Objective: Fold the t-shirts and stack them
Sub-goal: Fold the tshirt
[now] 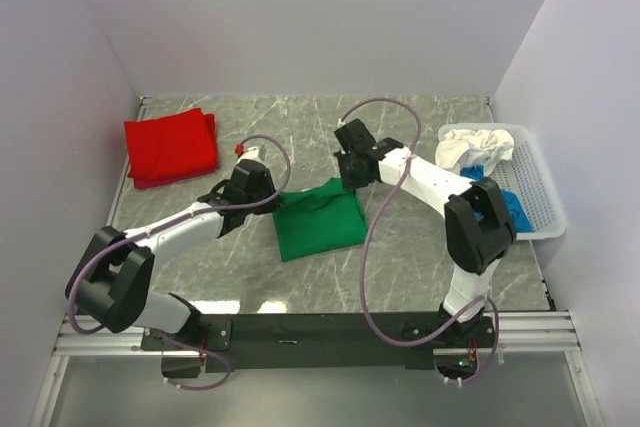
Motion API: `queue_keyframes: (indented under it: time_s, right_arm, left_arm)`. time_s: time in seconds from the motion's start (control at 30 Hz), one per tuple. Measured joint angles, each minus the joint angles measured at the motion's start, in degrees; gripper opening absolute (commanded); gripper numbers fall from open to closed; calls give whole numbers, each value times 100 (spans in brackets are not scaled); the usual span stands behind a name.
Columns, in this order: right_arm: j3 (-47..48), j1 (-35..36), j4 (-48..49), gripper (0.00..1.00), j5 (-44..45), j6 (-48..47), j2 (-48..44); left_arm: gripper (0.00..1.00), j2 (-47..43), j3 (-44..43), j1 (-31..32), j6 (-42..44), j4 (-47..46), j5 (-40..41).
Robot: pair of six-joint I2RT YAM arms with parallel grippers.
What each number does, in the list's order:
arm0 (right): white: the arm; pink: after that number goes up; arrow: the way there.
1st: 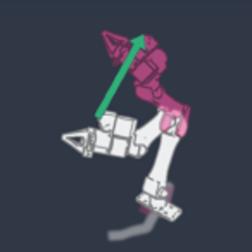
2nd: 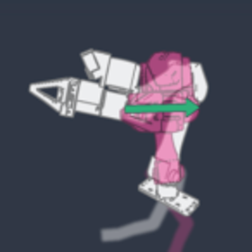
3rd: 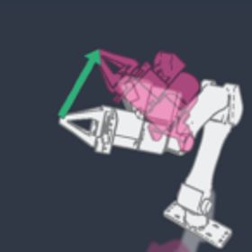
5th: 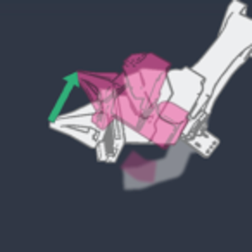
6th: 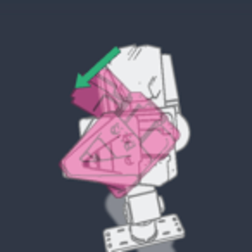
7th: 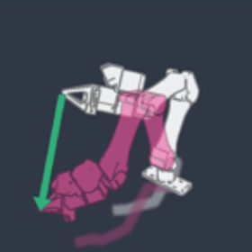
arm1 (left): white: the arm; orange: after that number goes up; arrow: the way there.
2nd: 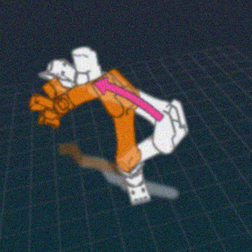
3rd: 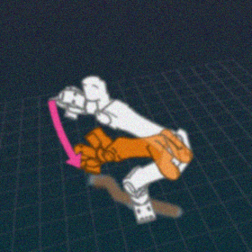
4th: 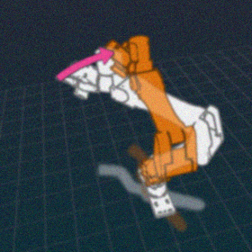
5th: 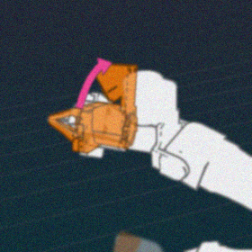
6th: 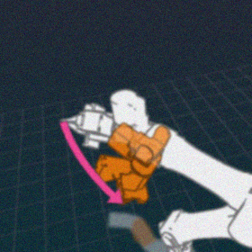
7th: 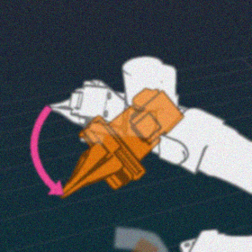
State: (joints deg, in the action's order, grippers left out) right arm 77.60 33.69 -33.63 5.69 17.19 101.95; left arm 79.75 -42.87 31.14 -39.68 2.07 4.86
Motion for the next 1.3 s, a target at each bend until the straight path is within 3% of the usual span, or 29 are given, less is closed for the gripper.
queue_keyframes:
  time_s: [0.07,0.1,0.17,0.2,0.3,0.4,0.63,1.0,1.3]
  right_arm:
    - [168,-44,17,1,-66,-39,201]
    - [264,-66,26,8,-92,-48,306]
    - [468,-111,22,30,-129,-76,479]
    - [538,-131,20,34,-131,-74,525]
    - [807,-195,-4,45,-111,-122,573]
    - [977,-216,52,59,-74,-129,474]
    - [586,-221,190,57,-286,-138,-341]
    - [251,-219,422,51,-1200,-9,76]
    - [667,-221,376,50,-1338,4,1115]
  left_arm:
    - [9,81,-26,-33,-15,2,118]
    - [32,118,-55,-42,-20,15,201]
    - [55,149,-133,-42,-24,103,433]
    - [75,142,-170,-48,2,133,544]
    - [93,9,-310,-57,-9,269,927]
    - [97,-407,-345,11,-2,321,1314]
    - [99,-990,-323,811,-94,-190,1410]
    - [99,920,-297,1860,-391,-1670,374]
    - [99,1661,-111,2052,-389,-2579,13]
